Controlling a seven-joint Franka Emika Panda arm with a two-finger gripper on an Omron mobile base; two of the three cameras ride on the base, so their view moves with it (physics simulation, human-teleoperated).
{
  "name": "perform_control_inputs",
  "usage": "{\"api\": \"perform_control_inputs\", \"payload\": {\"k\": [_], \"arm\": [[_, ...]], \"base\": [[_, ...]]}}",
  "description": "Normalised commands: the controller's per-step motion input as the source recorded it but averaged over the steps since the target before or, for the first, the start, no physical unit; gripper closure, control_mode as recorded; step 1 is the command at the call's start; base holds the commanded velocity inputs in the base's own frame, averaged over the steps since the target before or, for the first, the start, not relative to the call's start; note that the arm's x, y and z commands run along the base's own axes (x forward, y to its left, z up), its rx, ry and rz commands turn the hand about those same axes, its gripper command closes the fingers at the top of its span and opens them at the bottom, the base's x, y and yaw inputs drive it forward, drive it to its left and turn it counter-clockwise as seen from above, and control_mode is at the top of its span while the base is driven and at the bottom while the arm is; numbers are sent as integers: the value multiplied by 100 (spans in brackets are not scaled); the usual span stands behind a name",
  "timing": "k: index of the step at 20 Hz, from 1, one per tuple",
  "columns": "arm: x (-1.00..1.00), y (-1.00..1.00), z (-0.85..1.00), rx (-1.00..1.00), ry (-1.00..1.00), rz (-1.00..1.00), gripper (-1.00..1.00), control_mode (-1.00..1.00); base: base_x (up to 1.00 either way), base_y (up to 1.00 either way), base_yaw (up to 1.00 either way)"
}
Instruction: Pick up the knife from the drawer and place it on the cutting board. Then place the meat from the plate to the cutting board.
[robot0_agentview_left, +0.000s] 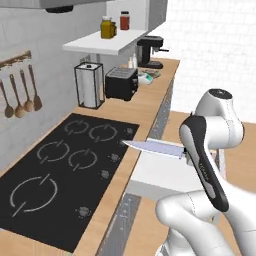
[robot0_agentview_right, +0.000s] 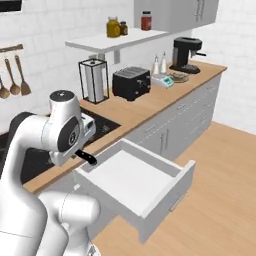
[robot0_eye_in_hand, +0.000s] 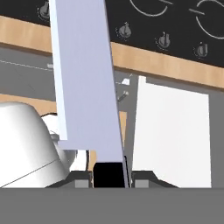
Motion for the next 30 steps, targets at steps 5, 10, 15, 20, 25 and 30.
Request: {"api": "perform_control_inputs", "payload": {"k": [5,10,15,20,25,30], "arm": [[0,0,0,0,0,0,100,100],[0,0,0,0,0,0,100,100],[0,0,0,0,0,0,100,100],[0,0,0,0,0,0,100,100],[0,0,0,0,0,0,100,100],[0,0,0,0,0,0,100,100]], "base": [[-3,-23,78],[0,27,95],[0,79,64],[0,86,16],[2,57,-6],[13,46,0]]}}
